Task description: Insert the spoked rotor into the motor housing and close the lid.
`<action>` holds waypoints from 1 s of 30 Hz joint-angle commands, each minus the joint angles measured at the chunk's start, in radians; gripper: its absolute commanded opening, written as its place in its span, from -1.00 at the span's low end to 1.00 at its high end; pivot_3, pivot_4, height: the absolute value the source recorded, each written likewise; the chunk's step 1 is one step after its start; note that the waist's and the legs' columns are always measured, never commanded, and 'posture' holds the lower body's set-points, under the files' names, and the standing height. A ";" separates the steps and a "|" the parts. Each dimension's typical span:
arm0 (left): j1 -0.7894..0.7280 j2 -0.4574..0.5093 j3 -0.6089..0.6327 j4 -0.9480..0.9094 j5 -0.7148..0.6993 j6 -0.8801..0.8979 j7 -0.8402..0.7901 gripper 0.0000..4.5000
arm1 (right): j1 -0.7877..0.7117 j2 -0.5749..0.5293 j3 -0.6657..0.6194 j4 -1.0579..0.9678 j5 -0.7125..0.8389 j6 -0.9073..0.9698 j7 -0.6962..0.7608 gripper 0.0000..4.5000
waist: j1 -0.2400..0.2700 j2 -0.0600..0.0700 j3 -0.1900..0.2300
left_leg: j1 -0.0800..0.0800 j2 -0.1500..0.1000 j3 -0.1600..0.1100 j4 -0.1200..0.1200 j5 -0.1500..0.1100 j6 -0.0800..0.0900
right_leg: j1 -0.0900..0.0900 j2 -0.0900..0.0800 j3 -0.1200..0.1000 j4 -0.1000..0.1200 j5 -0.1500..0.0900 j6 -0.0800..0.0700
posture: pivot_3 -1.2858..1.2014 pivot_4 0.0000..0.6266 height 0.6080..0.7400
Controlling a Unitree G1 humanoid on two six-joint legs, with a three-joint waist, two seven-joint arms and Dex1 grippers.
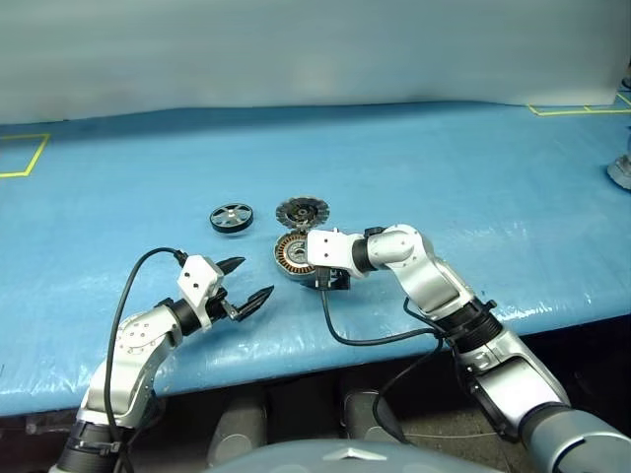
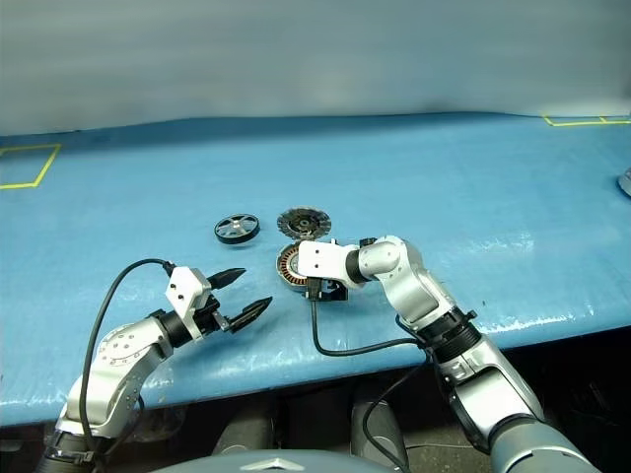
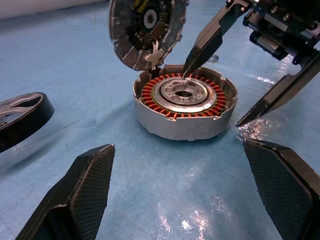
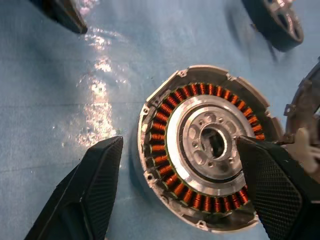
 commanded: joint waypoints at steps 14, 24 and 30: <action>-0.059 -0.011 0.024 0.006 -0.072 -0.051 -0.107 1.00 | 0.302 -0.011 -0.343 -0.339 0.261 0.243 -0.217 0.69 | 0.017 -0.001 0.000 | 0.000 0.000 0.000 0.000 0.000 0.000 | 0.001 -0.001 -0.002 -0.001 -0.001 -0.001 | 0.03 -0.52 1.00; -0.117 0.003 0.019 0.054 -0.074 -0.048 -0.160 1.00 | 0.401 0.082 -0.470 -0.213 0.316 0.182 -0.442 0.69 | 0.013 -0.001 0.001 | 0.000 0.000 0.001 0.000 0.000 0.000 | 0.001 0.000 -0.001 -0.001 -0.001 -0.001 | 0.03 -0.52 1.00; -0.126 -0.006 0.021 0.057 -0.077 -0.053 -0.168 1.00 | 0.385 0.114 -0.482 -0.114 0.303 0.153 -0.544 0.69 | 0.013 -0.001 0.001 | 0.000 0.000 0.001 0.000 0.000 0.000 | 0.001 0.000 -0.001 -0.001 -0.001 -0.001 | 0.03 -0.52 1.00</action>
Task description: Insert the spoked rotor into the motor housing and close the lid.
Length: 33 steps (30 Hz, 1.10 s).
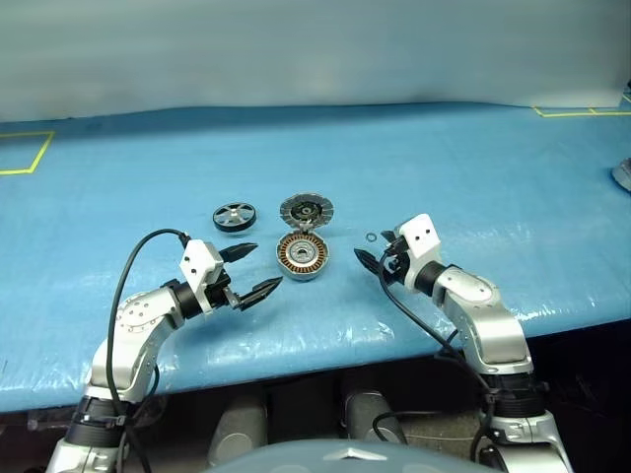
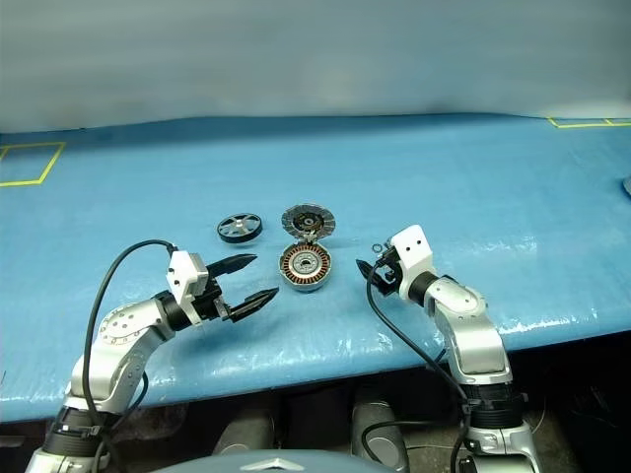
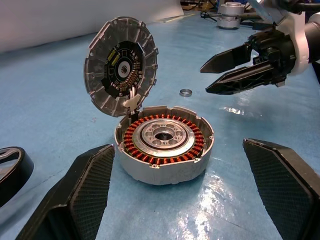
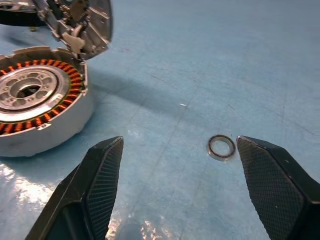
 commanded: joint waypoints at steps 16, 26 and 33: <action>0.000 -0.005 0.004 -0.022 -0.005 -0.020 -0.007 1.00 | -0.095 0.051 -0.015 0.158 0.022 -0.071 -0.150 0.69 | -0.002 0.000 0.000 | 0.000 0.000 0.000 0.000 0.000 0.000 | 0.000 0.000 0.000 0.000 0.000 0.000 | 0.03 -0.52 1.00; 0.018 -0.004 0.005 -0.033 0.006 -0.025 0.010 1.00 | -0.145 0.077 -0.008 0.267 0.008 -0.080 -0.204 0.69 | -0.003 0.000 0.000 | 0.000 0.000 0.000 0.000 0.000 0.000 | 0.000 0.000 0.000 0.000 0.000 0.000 | 0.03 -0.52 1.00; 0.028 0.002 0.008 -0.036 0.006 -0.027 0.015 1.00 | -0.142 0.075 -0.013 0.271 0.014 -0.050 -0.222 -0.14 | -0.003 0.000 0.000 | 0.000 0.000 0.000 0.000 0.000 0.000 | 0.000 0.000 0.000 0.000 0.000 0.000 | 0.03 -0.52 1.00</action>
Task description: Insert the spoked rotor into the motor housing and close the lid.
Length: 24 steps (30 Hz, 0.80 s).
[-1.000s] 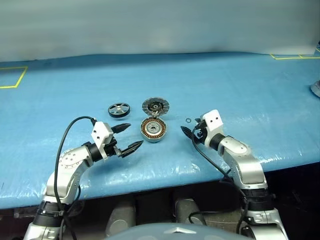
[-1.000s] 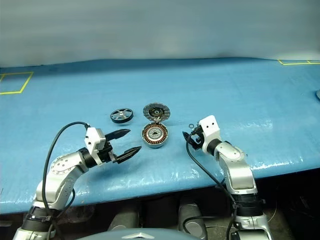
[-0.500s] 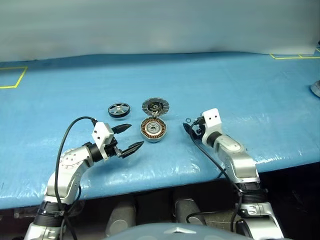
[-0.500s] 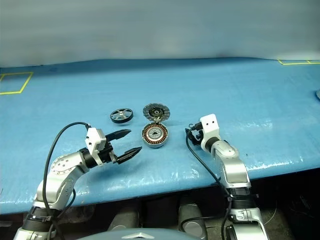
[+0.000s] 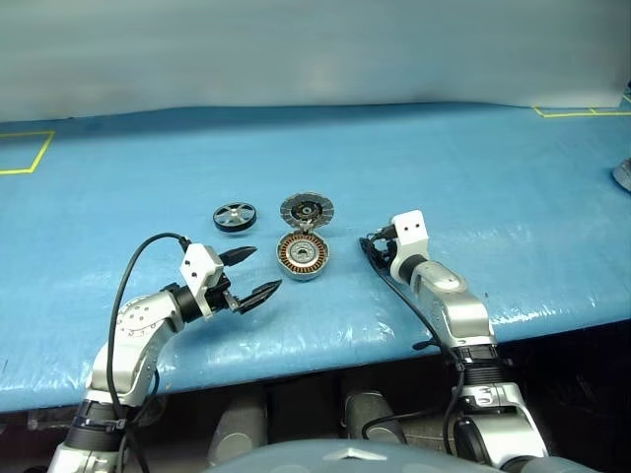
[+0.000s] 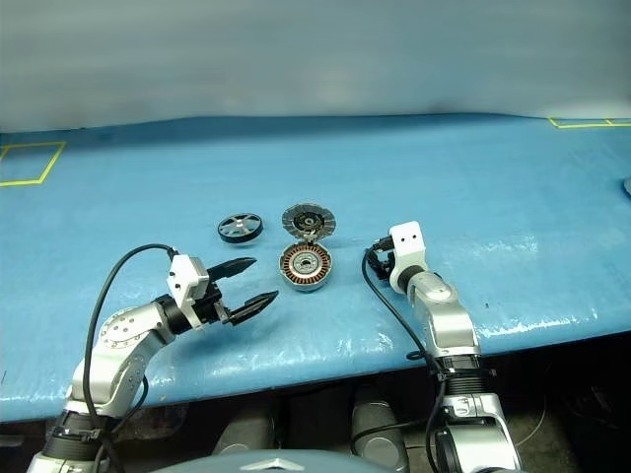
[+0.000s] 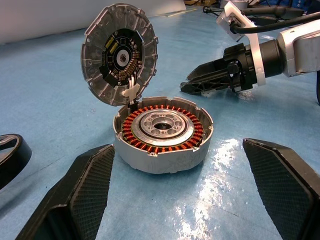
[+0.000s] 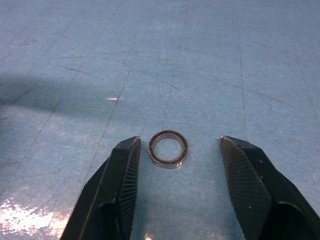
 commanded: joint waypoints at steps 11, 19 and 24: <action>0.001 0.006 0.011 -0.026 -0.005 -0.019 0.001 1.00 | 0.010 -0.017 0.001 -0.094 0.043 0.063 0.029 -0.68 | -0.002 0.000 0.000 | 0.000 0.000 0.000 0.000 0.000 0.000 | 0.000 0.000 0.000 0.000 0.000 0.000 | 0.03 -0.52 1.00; 0.021 0.010 0.025 -0.016 -0.019 -0.033 -0.018 1.00 | 0.028 -0.064 0.088 -0.362 0.180 0.180 0.223 -0.68 | -0.009 0.000 0.000 | 0.000 0.000 0.000 0.000 0.000 0.000 | 0.000 0.000 0.000 0.000 0.000 0.000 | 0.03 -0.52 1.00; 0.023 0.006 0.027 -0.010 -0.023 -0.040 -0.023 1.00 | 0.010 -0.074 0.165 -0.399 0.204 0.189 0.281 -0.68 | -0.008 0.000 0.000 | 0.000 0.000 -0.001 0.000 0.000 0.000 | 0.000 0.000 -0.001 0.000 0.000 0.000 | 0.03 -0.52 1.00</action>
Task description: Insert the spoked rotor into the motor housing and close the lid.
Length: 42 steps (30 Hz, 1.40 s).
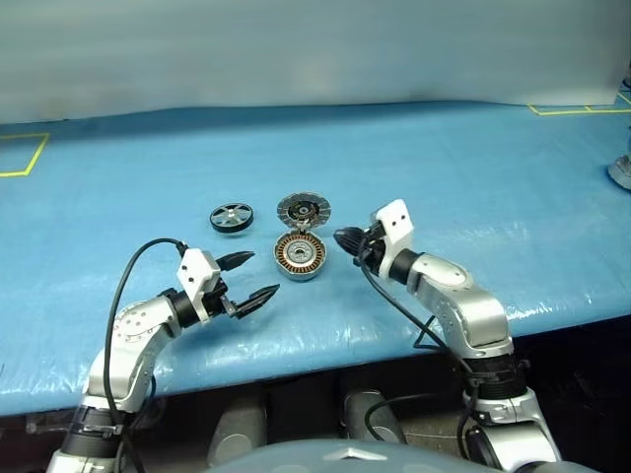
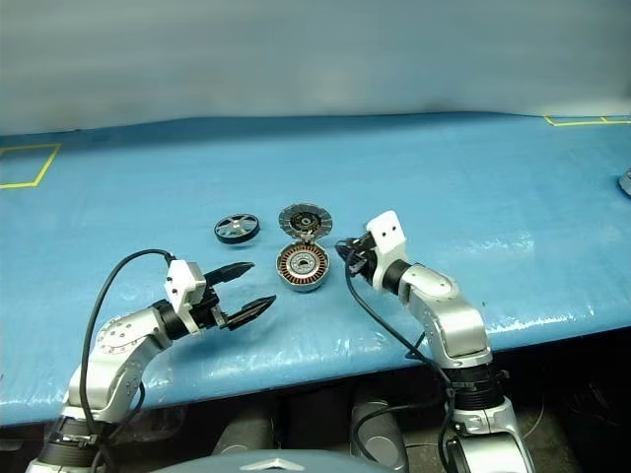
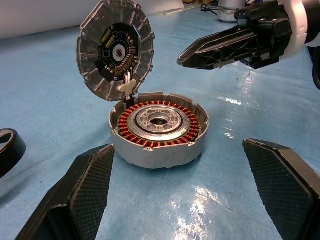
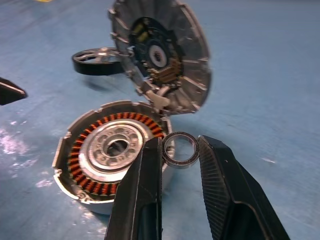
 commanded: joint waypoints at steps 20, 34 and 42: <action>0.026 0.002 0.018 -0.018 -0.003 -0.037 0.011 1.00 | -0.146 0.046 0.162 0.204 -0.054 -0.112 0.062 -0.68 | -0.001 0.000 0.000 | -0.001 0.000 0.000 -0.001 0.000 0.000 | -0.001 0.000 0.000 0.000 0.000 0.000 | 0.03 -0.52 1.00; 0.026 0.006 0.019 -0.021 0.006 -0.039 0.018 1.00 | -0.153 0.057 0.170 0.251 -0.089 -0.128 0.060 -0.68 | -0.002 0.000 0.000 | -0.001 0.000 0.000 -0.001 0.000 0.000 | -0.001 0.000 0.000 0.000 0.000 0.000 | 0.03 -0.52 1.00; 0.025 0.006 0.018 -0.016 0.009 -0.041 0.024 1.00 | -0.150 0.058 0.176 0.230 -0.088 -0.123 0.066 0.05 | -0.002 0.000 0.000 | -0.001 0.000 0.000 -0.001 0.000 0.000 | -0.001 0.000 0.000 0.000 0.000 0.000 | 0.03 -0.52 1.00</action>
